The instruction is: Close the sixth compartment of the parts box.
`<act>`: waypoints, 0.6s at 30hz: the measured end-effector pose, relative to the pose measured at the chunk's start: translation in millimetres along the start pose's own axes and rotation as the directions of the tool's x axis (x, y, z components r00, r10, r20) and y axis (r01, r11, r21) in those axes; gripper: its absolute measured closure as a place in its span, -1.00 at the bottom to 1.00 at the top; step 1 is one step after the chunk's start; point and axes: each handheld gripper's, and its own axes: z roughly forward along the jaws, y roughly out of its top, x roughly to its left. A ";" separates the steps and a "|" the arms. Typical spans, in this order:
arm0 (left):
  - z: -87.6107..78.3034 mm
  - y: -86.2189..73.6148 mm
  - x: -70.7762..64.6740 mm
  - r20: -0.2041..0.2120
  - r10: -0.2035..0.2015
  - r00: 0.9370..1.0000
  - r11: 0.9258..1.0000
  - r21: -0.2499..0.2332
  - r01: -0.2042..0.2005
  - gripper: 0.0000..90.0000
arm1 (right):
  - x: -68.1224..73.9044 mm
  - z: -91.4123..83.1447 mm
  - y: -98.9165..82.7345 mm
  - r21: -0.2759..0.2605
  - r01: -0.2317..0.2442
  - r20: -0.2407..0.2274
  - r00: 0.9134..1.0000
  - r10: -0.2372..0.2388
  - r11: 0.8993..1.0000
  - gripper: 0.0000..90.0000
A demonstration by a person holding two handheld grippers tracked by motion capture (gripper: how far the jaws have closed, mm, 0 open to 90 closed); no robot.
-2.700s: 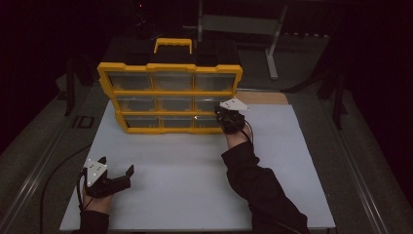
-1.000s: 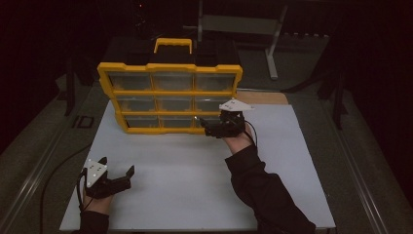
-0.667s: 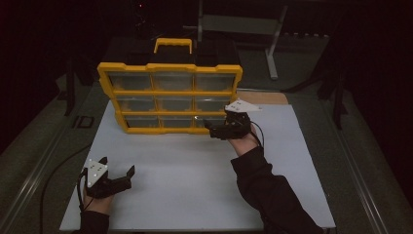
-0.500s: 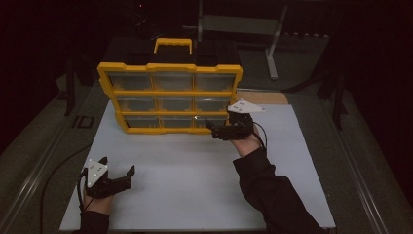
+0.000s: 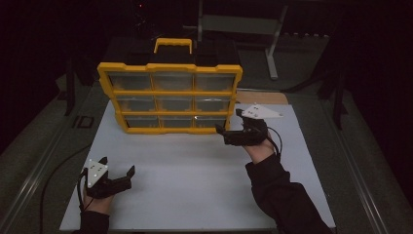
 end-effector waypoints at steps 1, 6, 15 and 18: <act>0.0 0.0 0.2 -0.001 0.003 1.000 1.000 0.002 -0.003 -0.99 | -0.8 -2.8 -0.9 -0.002 -0.001 0.001 1.000 0.001 1.000 -0.79; -0.2 0.1 0.2 0.001 0.002 1.000 1.000 0.000 -0.002 -0.99 | -4.1 -15.5 -6.8 -0.017 0.002 -0.008 1.000 -0.002 1.000 -0.79; 0.2 0.1 -0.6 0.001 0.001 1.000 1.000 -0.001 -0.001 -0.99 | -11.1 -33.3 -23.8 -0.029 0.014 -0.028 0.999 -0.015 0.999 -0.79; 0.2 0.1 -0.6 0.001 0.002 1.000 1.000 0.000 -0.002 -0.99 | -12.3 -37.7 -31.3 -0.041 0.025 -0.035 0.999 -0.026 0.999 -0.79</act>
